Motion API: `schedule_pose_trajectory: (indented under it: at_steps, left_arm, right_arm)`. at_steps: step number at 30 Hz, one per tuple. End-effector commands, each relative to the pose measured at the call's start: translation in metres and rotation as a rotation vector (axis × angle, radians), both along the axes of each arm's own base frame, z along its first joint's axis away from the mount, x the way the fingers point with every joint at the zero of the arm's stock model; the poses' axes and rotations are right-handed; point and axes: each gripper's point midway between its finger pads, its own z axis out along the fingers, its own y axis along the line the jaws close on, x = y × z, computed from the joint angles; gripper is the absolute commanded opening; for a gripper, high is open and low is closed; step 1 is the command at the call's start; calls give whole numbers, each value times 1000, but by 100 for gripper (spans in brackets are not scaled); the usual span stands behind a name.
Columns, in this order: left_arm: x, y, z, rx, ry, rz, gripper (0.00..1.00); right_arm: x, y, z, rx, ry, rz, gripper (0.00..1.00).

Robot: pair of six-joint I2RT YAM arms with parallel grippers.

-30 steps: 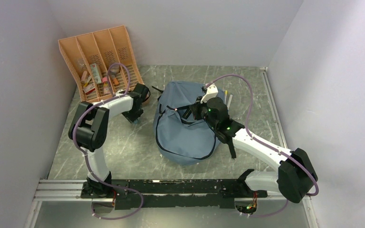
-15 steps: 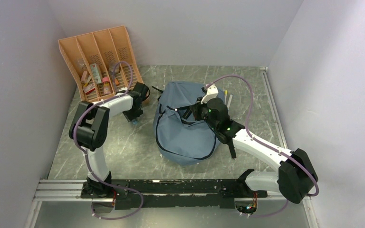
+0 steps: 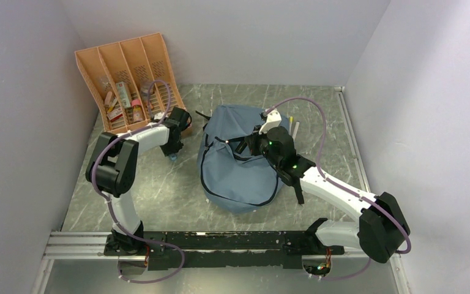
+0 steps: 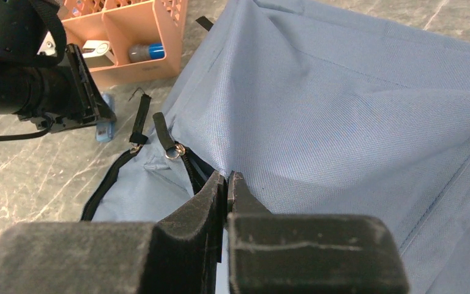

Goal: Pack the student bag
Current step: Pick up the stationery from the center of the board.

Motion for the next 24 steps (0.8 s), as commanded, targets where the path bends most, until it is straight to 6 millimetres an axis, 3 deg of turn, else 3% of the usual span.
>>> schedule_pose_trajectory:
  at_steps: [1, 5, 9, 15, 20, 24]
  left_arm:
    - [-28, 1, -10, -40, 91, -66, 17]
    - [-18, -10, 18, -100, -9, -140, 10]
    - [-4, -27, 64, -171, -175, -261, 6]
    - [-6, -38, 115, -221, -337, -399, 5]
    - [-19, -75, 157, -367, -487, -609, 5]
    - [-44, -122, 179, -542, -565, -750, 5]
  right_arm:
    - [-3, 7, 14, 48, -27, 26, 0]
    - [-2, 6, 15, 45, -32, 20, 0]
    - [1, 4, 16, 30, -37, 8, 0]
    - [7, -1, 23, 10, -57, -28, 0]
    - [13, -5, 36, 17, -93, -63, 0]
    - [19, -8, 52, 21, -129, -91, 0]
